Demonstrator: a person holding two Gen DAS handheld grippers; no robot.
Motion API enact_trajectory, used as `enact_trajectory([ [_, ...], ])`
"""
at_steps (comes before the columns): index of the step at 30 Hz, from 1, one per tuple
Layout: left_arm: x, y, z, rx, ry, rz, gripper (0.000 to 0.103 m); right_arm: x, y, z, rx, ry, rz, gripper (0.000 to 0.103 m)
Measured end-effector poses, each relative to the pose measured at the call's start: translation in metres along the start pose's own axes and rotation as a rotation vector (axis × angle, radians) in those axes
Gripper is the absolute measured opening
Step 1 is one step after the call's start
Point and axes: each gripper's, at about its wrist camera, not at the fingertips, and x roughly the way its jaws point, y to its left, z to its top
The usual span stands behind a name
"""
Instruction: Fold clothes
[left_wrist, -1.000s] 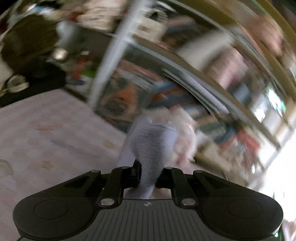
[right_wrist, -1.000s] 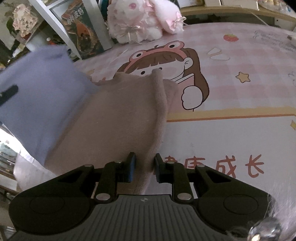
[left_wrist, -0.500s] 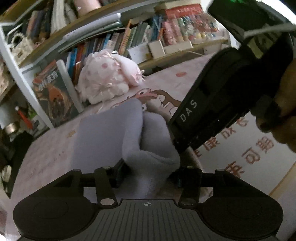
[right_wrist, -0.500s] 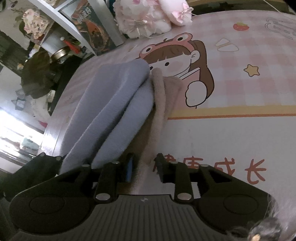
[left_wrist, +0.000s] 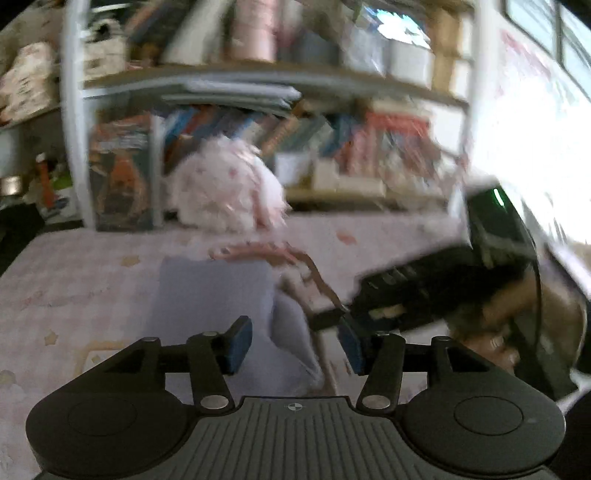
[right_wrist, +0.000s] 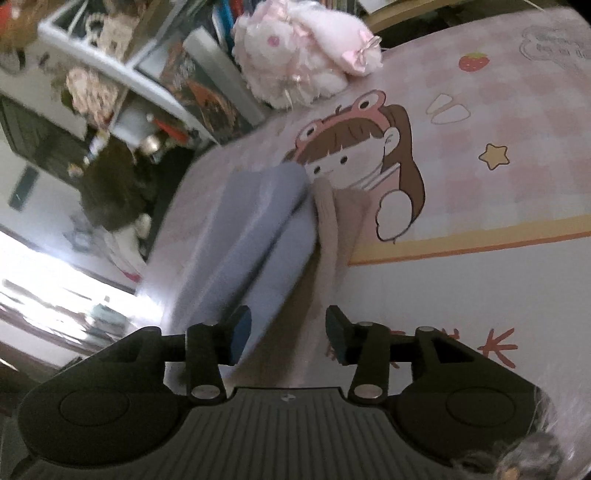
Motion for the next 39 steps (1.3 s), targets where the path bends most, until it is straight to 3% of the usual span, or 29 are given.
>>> enact_trajectory([
  [3, 0.022, 0.025, -0.004, -0.069, 0.032, 0.113, 0.049, 0.002, 0.000, 0.006, 0.045, 0.007, 0.054, 0.052],
  [5, 0.042, 0.036, -0.012, -0.065, 0.096, 0.169, 0.048, 0.007, 0.001, 0.009, 0.064, 0.012, 0.079, 0.058],
  [8, 0.059, 0.033, -0.033, 0.000, 0.175, 0.135, 0.047, 0.022, 0.004, 0.014, 0.095, 0.040, 0.092, 0.066],
  [10, 0.062, 0.030, -0.042, 0.031, 0.195, 0.116, 0.048, 0.036, 0.005, 0.019, 0.111, 0.050, 0.077, 0.066],
  [15, 0.067, 0.033, -0.051, 0.002, 0.208, 0.084, 0.047, 0.065, 0.012, 0.030, 0.103, 0.029, 0.024, 0.066],
  [17, 0.069, 0.032, -0.050, 0.023, 0.213, 0.080, 0.047, 0.067, 0.023, 0.034, 0.044, -0.010, 0.009, 0.047],
  [18, 0.069, 0.032, -0.050, 0.036, 0.218, 0.078, 0.047, 0.062, 0.030, 0.036, 0.005, -0.045, 0.040, 0.042],
  [22, 0.070, 0.034, -0.053, 0.059, 0.221, 0.058, 0.048, 0.022, 0.048, 0.032, -0.111, -0.193, 0.286, 0.042],
  [24, 0.070, 0.035, -0.053, 0.061, 0.220, 0.053, 0.049, 0.016, 0.048, 0.031, -0.122, -0.190, 0.248, 0.044],
  [26, 0.070, 0.036, -0.053, 0.062, 0.219, 0.048, 0.049, 0.019, 0.044, 0.030, -0.138, -0.169, 0.119, 0.044],
  [32, 0.070, 0.039, -0.053, 0.071, 0.218, 0.034, 0.049, 0.040, 0.037, 0.027, -0.127, -0.123, -0.066, 0.044],
  [34, 0.070, 0.039, -0.053, 0.072, 0.215, 0.034, 0.049, 0.049, 0.038, 0.030, -0.141, -0.130, -0.164, 0.044],
  [38, 0.070, 0.038, -0.053, 0.071, 0.214, 0.037, 0.049, 0.061, 0.039, 0.033, -0.162, -0.115, -0.209, 0.045],
  [39, 0.070, 0.038, -0.053, 0.073, 0.216, 0.036, 0.049, 0.063, 0.042, 0.033, -0.177, -0.112, -0.211, 0.038],
])
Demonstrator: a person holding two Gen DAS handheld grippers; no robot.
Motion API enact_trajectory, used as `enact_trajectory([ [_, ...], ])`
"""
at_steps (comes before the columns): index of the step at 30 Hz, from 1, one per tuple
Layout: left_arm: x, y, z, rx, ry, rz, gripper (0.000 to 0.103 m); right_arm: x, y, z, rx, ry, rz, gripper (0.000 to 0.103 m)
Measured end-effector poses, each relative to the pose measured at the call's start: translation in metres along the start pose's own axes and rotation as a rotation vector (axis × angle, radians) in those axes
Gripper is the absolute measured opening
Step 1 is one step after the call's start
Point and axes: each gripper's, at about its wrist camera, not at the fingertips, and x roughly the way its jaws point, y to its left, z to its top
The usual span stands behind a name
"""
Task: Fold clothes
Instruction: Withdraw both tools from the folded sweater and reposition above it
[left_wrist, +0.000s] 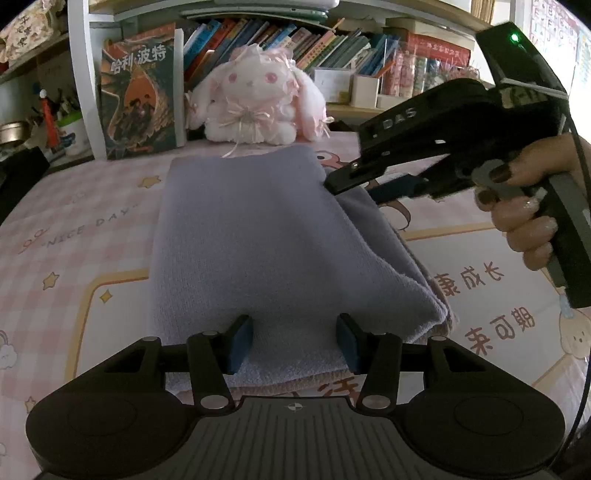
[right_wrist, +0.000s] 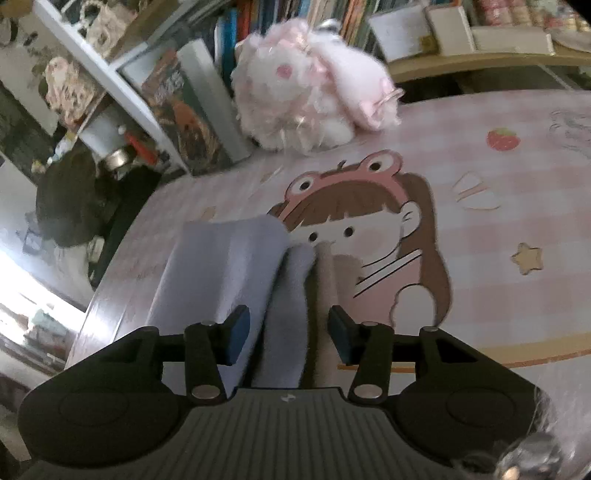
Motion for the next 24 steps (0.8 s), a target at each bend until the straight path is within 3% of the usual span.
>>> enact_trajectory([
  [1, 0.000, 0.000, 0.001, 0.002, 0.001, -0.001, 0.049, 0.000, 0.006, 0.001, -0.035, -0.001, 0.007, 0.016],
  [2, 0.000, 0.000, 0.001, 0.005, 0.003, -0.003, 0.049, 0.000, 0.012, 0.001, -0.073, -0.003, 0.016, 0.006],
  [3, 0.000, 0.001, 0.002, 0.007, 0.004, -0.005, 0.049, -0.004, 0.019, 0.001, -0.123, -0.023, 0.020, 0.006],
  [6, 0.000, 0.003, 0.002, 0.005, 0.008, -0.012, 0.050, -0.032, 0.038, -0.012, -0.262, -0.142, 0.144, 0.006],
  [8, 0.000, 0.002, 0.002, 0.011, 0.008, -0.010, 0.050, -0.035, 0.042, -0.024, -0.316, -0.174, 0.059, 0.006],
  [9, 0.000, 0.001, 0.002, 0.012, 0.008, -0.009, 0.050, -0.029, 0.042, -0.027, -0.331, -0.160, -0.031, 0.006],
  [12, 0.000, 0.000, 0.002, 0.016, 0.008, -0.005, 0.050, -0.004, 0.020, -0.024, -0.250, -0.035, -0.180, 0.010],
  [14, 0.000, 0.000, 0.002, 0.018, 0.006, -0.003, 0.050, -0.015, 0.015, -0.023, -0.210, -0.073, -0.177, 0.021],
  [15, 0.000, 0.000, 0.001, 0.017, 0.004, -0.003, 0.050, -0.024, 0.018, -0.024, -0.227, -0.099, -0.176, 0.033],
  [16, -0.001, 0.000, 0.001, 0.016, 0.001, -0.002, 0.050, -0.033, 0.021, -0.024, -0.247, -0.124, -0.174, 0.038],
  [18, -0.001, 0.000, 0.000, 0.014, -0.004, -0.002, 0.050, -0.047, 0.027, -0.027, -0.240, -0.132, -0.102, 0.042],
  [20, -0.001, 0.000, 0.000, 0.013, -0.006, -0.004, 0.050, -0.047, 0.030, -0.032, -0.215, -0.066, -0.010, 0.051],
  [24, -0.003, 0.003, -0.001, 0.002, -0.019, -0.016, 0.050, -0.025, 0.038, -0.045, -0.193, 0.080, 0.039, 0.052],
])
